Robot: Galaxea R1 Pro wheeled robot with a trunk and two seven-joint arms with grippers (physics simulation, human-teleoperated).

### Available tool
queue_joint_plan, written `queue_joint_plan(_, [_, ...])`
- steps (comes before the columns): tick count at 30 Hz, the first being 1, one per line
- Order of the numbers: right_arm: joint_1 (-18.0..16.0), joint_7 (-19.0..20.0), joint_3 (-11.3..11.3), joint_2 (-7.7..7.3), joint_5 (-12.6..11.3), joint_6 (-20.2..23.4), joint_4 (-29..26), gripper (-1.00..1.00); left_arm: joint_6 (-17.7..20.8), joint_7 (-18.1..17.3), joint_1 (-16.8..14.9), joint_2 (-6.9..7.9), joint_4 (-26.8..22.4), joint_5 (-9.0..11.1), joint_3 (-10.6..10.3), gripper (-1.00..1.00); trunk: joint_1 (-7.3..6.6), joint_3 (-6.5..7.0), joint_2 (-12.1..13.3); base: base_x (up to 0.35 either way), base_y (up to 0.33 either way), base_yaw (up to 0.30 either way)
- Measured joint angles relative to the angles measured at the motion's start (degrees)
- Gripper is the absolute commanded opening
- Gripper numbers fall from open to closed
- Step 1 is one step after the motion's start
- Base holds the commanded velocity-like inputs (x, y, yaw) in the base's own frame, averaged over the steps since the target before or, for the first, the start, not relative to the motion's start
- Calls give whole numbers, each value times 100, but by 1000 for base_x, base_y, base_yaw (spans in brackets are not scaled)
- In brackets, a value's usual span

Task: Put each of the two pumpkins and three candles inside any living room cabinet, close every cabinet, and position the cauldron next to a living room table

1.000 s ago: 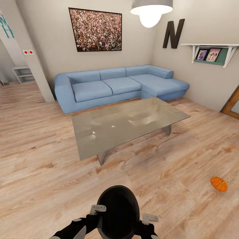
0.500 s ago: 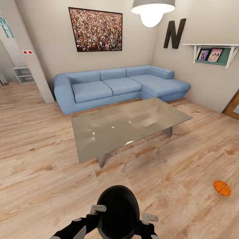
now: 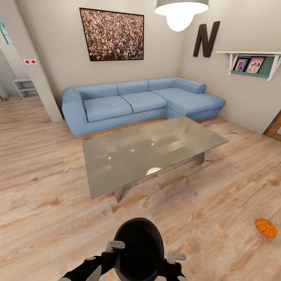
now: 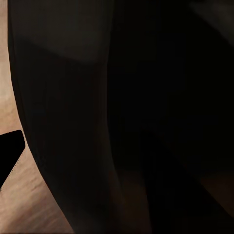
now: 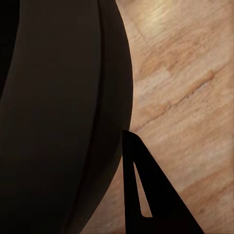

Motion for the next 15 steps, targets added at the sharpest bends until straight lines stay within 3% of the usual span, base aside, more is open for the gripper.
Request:
queue_joint_plan(6, [-4, 9, 1, 2, -3, -7, 12, -100, 0, 1, 0, 0, 0, -4, 2, -100, 0, 0, 0, 146, 0, 26])
queue_joint_plan(15, [-1, 5, -2, 3, 1, -5, 8, -100, 0, 2, 2, 3, -3, 4, -6, -100, 0, 0, 0, 144, 0, 255])
